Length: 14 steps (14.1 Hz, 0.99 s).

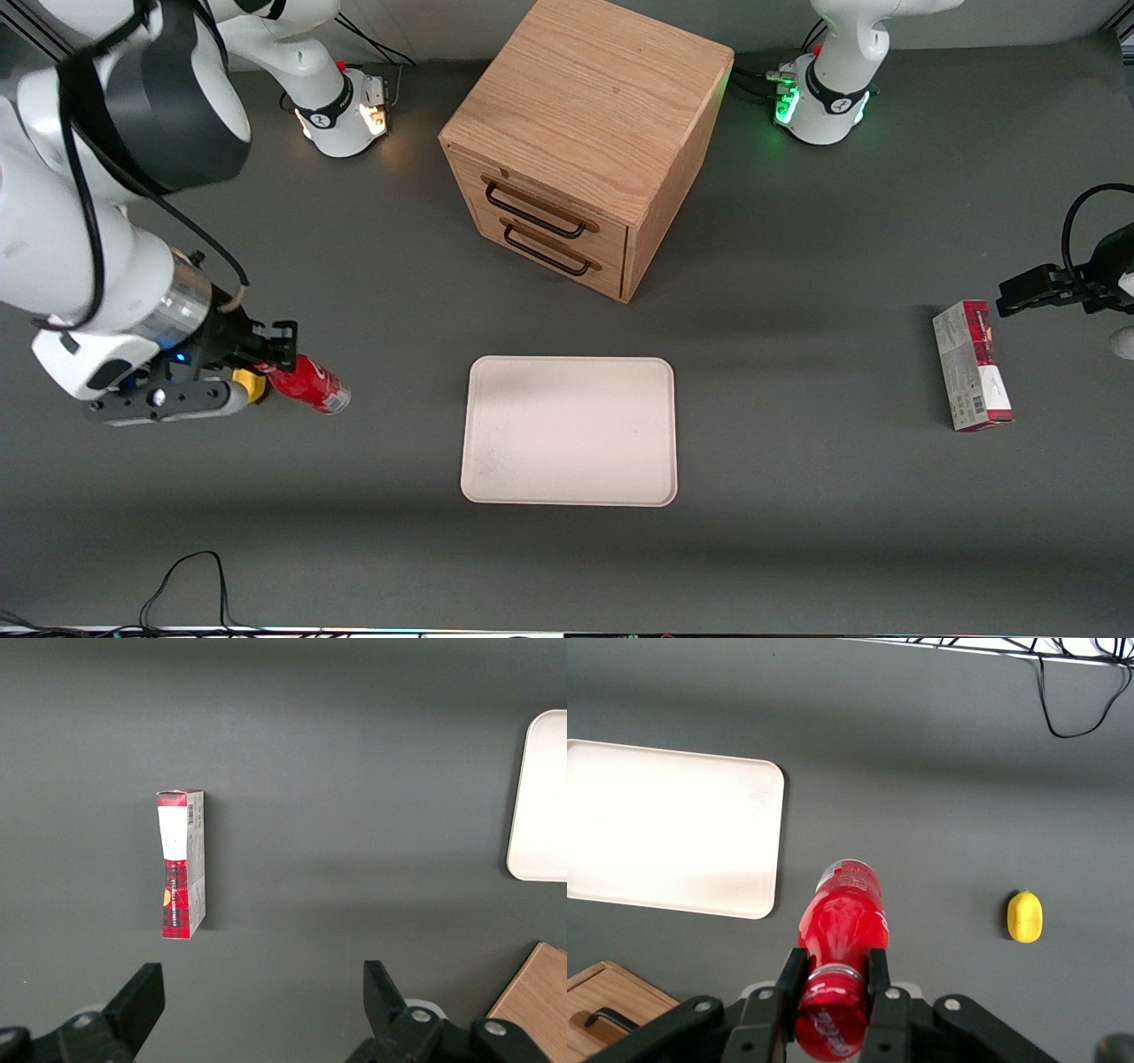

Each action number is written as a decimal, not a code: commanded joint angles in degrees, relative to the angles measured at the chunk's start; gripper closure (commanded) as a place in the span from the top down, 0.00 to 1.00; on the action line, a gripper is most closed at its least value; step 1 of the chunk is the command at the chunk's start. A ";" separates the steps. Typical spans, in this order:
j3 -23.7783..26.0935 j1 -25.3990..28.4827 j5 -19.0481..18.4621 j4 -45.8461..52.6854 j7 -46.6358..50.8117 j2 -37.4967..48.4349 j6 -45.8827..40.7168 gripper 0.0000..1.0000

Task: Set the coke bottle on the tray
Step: 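Lift the red bottle and swing it upright toward the tray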

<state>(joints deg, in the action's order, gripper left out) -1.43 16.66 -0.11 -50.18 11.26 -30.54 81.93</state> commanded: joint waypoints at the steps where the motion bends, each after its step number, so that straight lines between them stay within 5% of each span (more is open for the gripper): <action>1: 2.56 0.31 0.28 -0.71 0.34 0.22 0.51 0.12; 5: 8.28 1.61 -0.42 -0.01 0.70 -0.66 2.17 0.12; 8: 8.38 7.32 -5.59 -0.01 1.14 -1.54 4.02 0.12; 14: 7.94 8.31 -6.22 -0.18 0.96 -5.83 10.16 0.12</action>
<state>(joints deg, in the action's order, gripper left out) 6.59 25.64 -4.97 -50.62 11.70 -34.25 89.01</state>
